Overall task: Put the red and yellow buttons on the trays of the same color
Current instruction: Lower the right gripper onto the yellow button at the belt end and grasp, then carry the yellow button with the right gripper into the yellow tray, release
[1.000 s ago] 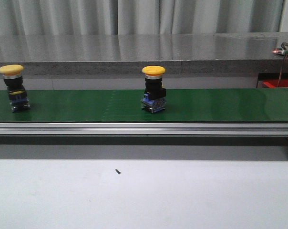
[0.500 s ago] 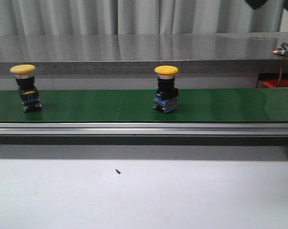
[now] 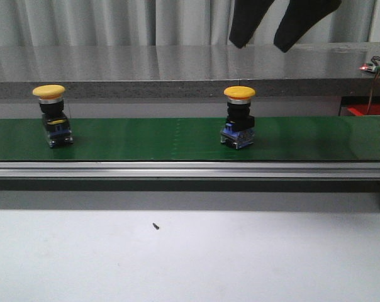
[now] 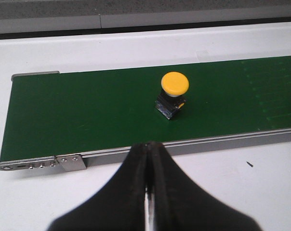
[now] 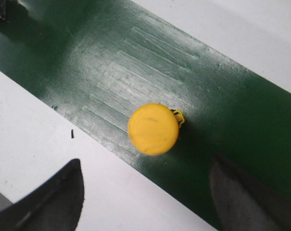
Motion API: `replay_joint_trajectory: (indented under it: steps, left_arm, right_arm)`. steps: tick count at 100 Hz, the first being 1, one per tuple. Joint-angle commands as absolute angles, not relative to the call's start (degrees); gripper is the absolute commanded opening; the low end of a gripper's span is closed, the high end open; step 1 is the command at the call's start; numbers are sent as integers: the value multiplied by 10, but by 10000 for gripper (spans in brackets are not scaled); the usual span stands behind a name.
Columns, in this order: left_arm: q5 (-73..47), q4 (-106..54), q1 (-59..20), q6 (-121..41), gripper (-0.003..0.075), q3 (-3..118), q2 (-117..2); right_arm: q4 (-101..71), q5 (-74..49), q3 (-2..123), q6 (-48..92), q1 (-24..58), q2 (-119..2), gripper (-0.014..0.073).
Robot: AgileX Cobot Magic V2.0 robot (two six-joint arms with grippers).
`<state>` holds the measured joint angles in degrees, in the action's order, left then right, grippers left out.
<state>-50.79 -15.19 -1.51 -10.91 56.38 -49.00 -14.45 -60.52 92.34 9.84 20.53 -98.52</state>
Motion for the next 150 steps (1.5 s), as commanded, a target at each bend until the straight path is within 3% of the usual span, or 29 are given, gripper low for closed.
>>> replay_joint_trajectory:
  steps: [1, 41, 48, 63, 73, 111, 150]
  left_arm:
    - [-473, -165, -20, -109, -20, 578, -486]
    - [-471, -165, -20, -109, -20, 578, -486]
    - [-471, -165, -20, -109, -20, 578, -486]
    - [-471, -165, -20, -109, -20, 578, -486]
    - [-471, -165, -20, -109, -20, 578, -486]
    - [-469, -165, -20, -109, -20, 578, -486]
    - [-469, -165, -20, -109, -19, 578, -486]
  right_arm:
    - [-152, -595, 949, 105, 206, -983, 542]
    - [-119, -579, 950, 105, 206, -1041, 521]
    - [-117, -578, 950, 105, 206, -1043, 435]
    - [-117, -587, 950, 105, 206, -1044, 141]
    - [-116, -587, 950, 105, 206, -1041, 49]
    - [-106, -647, 933, 93, 128, -947, 46]
    - [-106, -596, 731, 88, -59, -759, 46]
